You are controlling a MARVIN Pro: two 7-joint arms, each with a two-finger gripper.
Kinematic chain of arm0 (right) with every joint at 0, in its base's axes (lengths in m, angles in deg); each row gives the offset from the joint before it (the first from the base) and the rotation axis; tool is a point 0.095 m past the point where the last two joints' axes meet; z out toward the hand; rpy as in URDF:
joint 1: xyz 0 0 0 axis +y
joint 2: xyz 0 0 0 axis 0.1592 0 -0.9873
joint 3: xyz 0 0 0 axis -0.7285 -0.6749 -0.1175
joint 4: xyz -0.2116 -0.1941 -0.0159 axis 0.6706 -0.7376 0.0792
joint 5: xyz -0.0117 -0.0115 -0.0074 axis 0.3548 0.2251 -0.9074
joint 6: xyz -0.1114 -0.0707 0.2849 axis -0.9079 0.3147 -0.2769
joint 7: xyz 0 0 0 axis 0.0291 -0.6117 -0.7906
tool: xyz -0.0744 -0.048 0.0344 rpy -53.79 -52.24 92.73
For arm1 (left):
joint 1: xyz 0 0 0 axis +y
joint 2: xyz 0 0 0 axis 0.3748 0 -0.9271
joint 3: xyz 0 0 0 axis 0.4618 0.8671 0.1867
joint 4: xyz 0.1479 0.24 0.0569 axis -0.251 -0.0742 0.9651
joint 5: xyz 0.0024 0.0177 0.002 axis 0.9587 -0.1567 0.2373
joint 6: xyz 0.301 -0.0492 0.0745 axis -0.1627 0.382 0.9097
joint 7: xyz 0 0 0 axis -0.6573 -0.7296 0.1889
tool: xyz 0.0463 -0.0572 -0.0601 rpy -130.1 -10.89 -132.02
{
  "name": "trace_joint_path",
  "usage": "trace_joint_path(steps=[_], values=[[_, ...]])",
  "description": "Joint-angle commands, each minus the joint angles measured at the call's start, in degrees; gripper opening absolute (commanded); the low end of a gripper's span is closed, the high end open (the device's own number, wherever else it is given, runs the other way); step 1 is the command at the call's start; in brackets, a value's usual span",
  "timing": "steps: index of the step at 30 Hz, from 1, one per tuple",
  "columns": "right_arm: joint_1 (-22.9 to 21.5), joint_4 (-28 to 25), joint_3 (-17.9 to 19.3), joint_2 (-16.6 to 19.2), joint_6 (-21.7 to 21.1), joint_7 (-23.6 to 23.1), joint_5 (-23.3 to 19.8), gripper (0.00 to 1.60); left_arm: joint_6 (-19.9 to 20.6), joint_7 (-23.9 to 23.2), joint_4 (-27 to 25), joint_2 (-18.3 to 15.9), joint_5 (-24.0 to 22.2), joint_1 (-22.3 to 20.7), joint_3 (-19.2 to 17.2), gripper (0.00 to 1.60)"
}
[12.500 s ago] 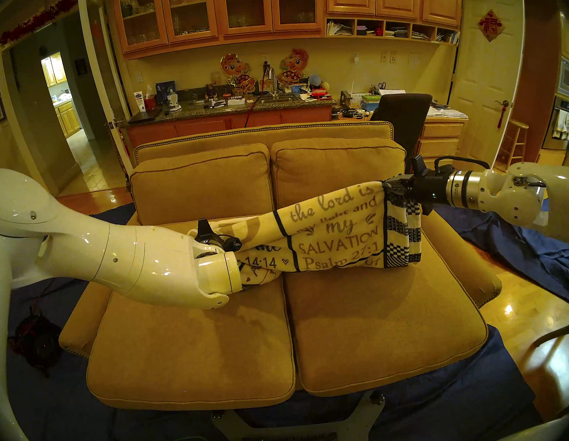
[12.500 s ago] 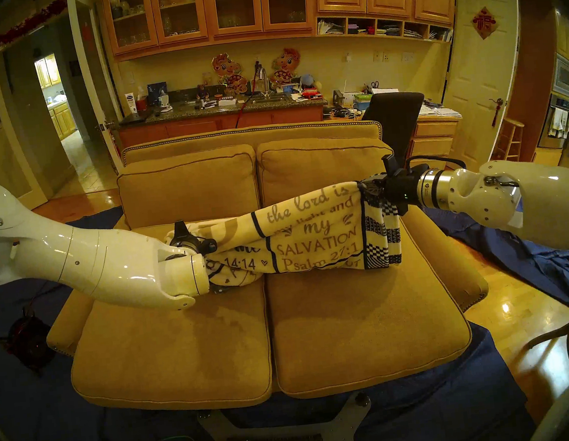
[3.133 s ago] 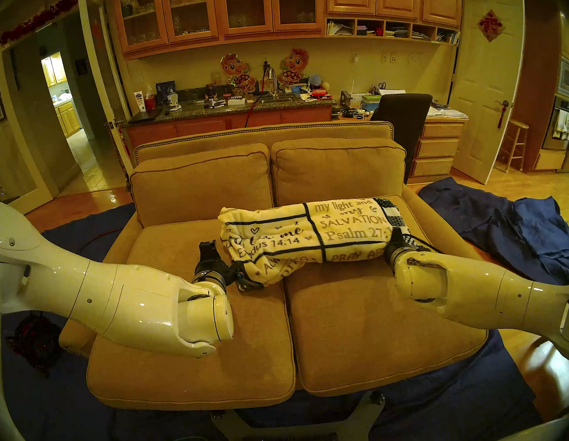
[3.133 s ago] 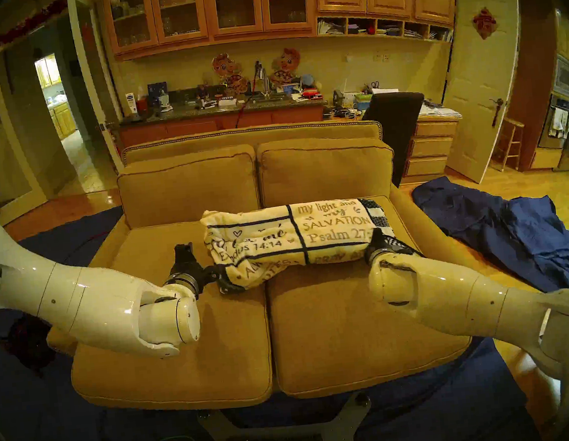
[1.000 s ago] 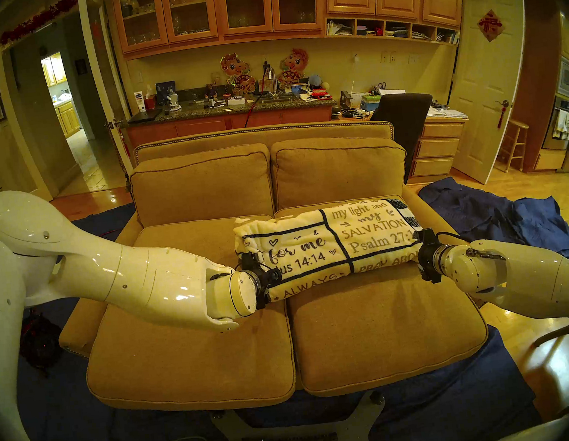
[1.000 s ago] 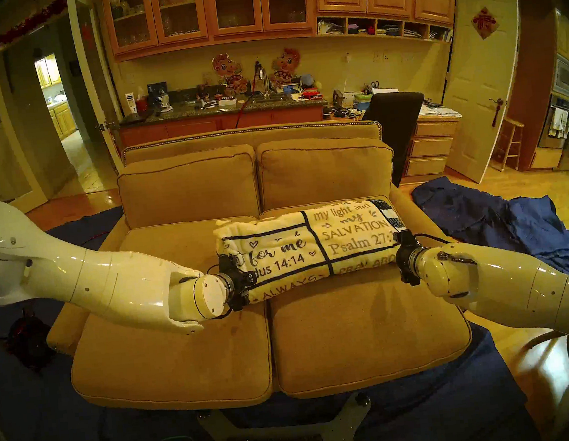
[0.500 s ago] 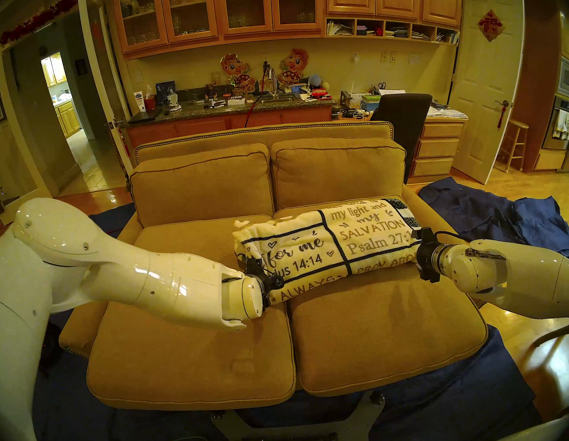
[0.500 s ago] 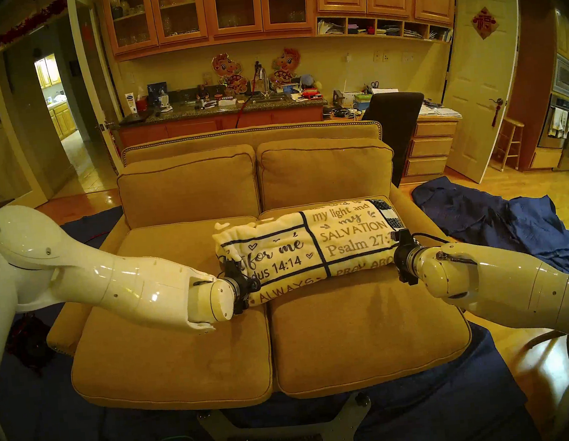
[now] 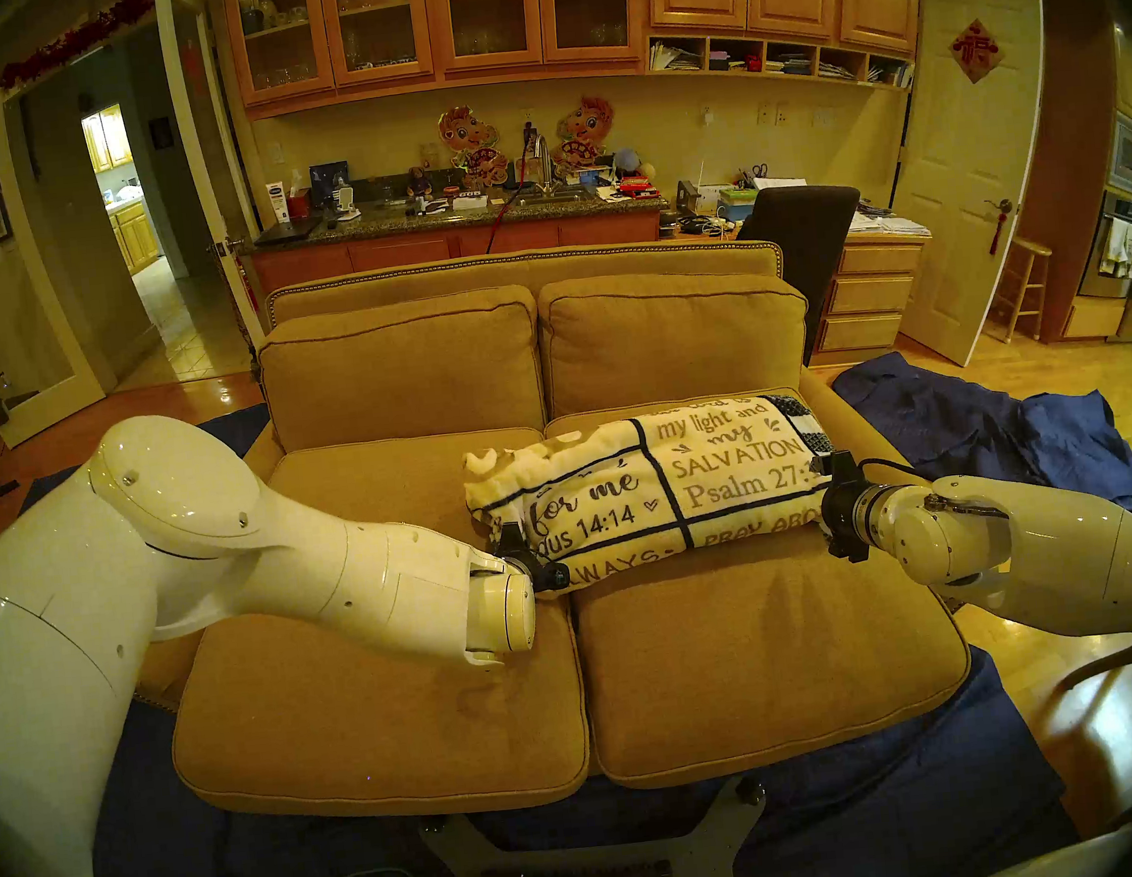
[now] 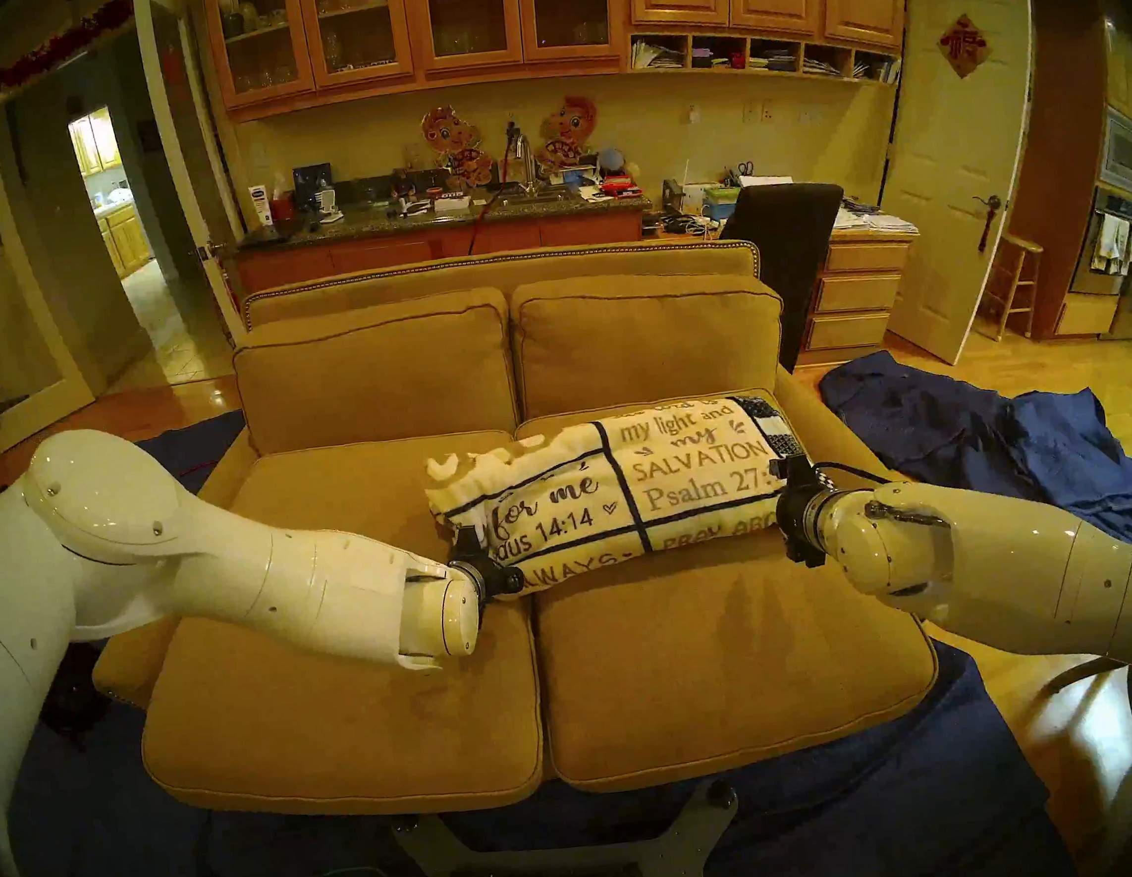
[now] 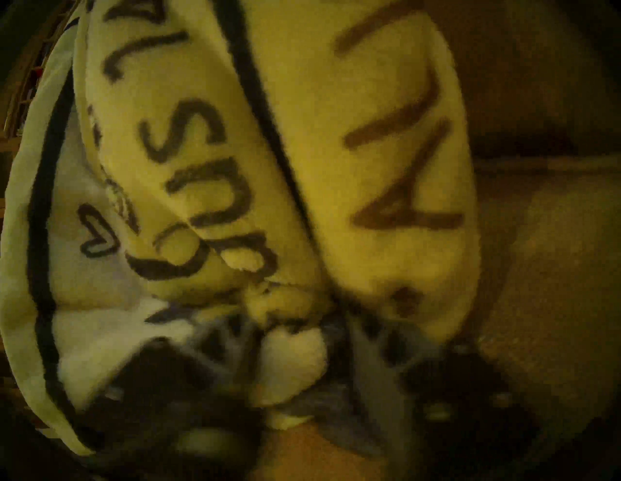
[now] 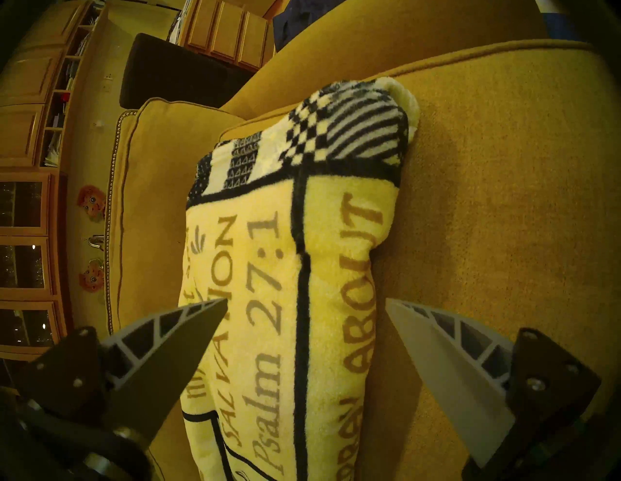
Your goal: Fold the blanket in half twice
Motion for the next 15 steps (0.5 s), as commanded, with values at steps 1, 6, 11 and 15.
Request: trace_joint_path(steps=[1,6,11,15], values=[[-0.18,-1.01,0.56,1.04,-0.16,-0.52,-0.36,1.60,6.59,2.25,2.94,-1.85,-0.92,-0.68,2.02,0.00],[-0.21,-1.74,0.51,1.29,0.04,-0.47,-0.41,1.60,8.58,4.52,-0.12,-2.55,-0.77,-3.77,4.00,0.00],[-0.29,-2.24,0.45,1.30,0.25,-0.41,-0.46,1.60,12.06,7.36,-5.65,-4.13,-0.65,-7.89,4.58,0.00],[-0.30,-2.46,0.38,1.21,0.38,-0.40,-0.49,1.60,13.32,9.12,-8.50,-5.11,-0.50,-9.38,4.66,0.00]])
